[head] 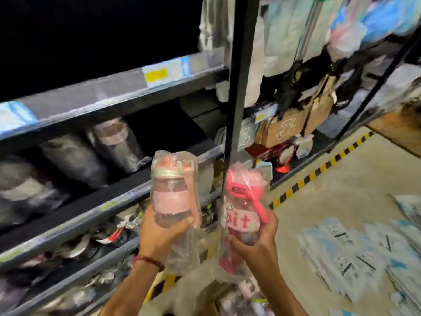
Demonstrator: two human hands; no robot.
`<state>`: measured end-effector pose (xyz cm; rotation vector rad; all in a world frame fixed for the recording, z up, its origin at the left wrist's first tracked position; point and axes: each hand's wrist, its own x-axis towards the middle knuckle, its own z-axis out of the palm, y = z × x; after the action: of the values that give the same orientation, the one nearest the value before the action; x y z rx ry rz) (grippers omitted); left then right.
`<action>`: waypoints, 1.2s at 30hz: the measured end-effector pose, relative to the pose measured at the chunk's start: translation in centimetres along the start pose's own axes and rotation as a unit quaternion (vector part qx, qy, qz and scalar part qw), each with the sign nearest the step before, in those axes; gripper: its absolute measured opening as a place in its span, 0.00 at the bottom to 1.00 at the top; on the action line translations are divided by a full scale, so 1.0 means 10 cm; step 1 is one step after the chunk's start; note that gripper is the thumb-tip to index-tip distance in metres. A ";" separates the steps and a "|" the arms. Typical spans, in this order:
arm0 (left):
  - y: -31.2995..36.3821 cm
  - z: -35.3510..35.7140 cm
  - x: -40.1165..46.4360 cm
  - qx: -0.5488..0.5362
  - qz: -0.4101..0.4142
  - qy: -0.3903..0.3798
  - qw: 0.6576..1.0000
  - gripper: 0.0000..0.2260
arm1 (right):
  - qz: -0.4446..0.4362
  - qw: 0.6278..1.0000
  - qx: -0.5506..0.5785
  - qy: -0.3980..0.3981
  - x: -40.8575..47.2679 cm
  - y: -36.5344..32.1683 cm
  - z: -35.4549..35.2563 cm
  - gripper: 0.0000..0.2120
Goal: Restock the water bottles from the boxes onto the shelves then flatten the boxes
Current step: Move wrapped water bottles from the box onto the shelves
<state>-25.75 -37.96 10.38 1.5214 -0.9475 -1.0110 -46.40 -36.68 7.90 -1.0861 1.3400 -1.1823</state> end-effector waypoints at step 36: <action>0.27 -0.14 1.82 -0.029 -0.060 -0.004 0.998 0.15 | -0.073 0.988 -0.106 -0.086 2.13 -0.52 1.23 0.40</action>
<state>-18.54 -54.95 10.85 1.5420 -0.8332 -1.1216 -36.09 -59.44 10.33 -1.4267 1.2900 -1.0389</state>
